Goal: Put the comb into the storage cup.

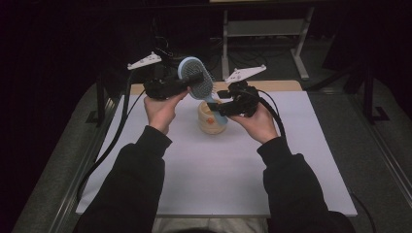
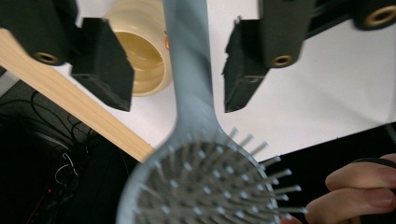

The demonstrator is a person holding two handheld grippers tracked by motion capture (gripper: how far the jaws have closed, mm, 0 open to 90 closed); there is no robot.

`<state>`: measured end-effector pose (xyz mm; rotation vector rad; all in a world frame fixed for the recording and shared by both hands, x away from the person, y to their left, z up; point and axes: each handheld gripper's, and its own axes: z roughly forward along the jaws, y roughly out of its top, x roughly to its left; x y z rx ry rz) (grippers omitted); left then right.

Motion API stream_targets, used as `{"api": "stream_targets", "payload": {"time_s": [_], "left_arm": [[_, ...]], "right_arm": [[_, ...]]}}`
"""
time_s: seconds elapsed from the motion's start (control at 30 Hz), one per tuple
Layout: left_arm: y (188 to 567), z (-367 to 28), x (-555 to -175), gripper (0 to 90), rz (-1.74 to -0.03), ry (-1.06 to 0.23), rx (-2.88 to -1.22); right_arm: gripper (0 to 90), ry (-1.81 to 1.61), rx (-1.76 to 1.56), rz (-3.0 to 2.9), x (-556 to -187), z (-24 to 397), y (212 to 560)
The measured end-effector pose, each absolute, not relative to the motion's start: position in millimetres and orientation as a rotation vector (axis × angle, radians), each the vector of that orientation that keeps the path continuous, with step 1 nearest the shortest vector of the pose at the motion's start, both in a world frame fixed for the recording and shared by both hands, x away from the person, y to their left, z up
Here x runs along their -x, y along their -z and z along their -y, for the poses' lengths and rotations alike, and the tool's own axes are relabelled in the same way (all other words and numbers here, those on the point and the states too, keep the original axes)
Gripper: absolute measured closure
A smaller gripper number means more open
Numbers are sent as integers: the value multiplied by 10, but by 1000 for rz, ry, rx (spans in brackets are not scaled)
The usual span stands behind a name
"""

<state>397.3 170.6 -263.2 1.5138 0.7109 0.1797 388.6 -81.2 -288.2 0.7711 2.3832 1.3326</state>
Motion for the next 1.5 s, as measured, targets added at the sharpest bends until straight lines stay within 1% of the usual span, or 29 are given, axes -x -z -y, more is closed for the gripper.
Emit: {"api": "stream_targets", "payload": {"time_s": [0.1,0.3,0.5,0.57,0.6,0.8,1.03,1.5], "left_arm": [[2616,-1733,-3988,566,-716,-191,-1512],[2577,-1790,-4012,564,-726,-206,-1494],[2540,-1828,-4054,564,-724,-226,-1504],[2531,-1833,-4072,564,-725,-230,-1509],[2527,-1833,-4082,564,-724,-230,-1509],[2477,-1796,-4113,563,-670,-236,-1538],[2386,-1753,-4151,563,-642,-260,-1568],[2326,-1664,-4314,564,-645,-272,-1595]], "right_arm": [[359,-1391,-812,-2382,-3915,876,2897],[201,-1380,-869,-2372,-3940,946,2936],[122,-1362,-905,-2373,-3946,1027,2973],[20,-1357,-926,-2357,-3942,1065,2992],[0,-1342,-943,-2350,-3943,1083,3003],[0,-1318,-959,-2350,-3931,1230,3091],[0,-1335,-974,-2314,-3858,1484,3268],[0,-1313,-1065,-2248,-3667,1961,3543]]}}
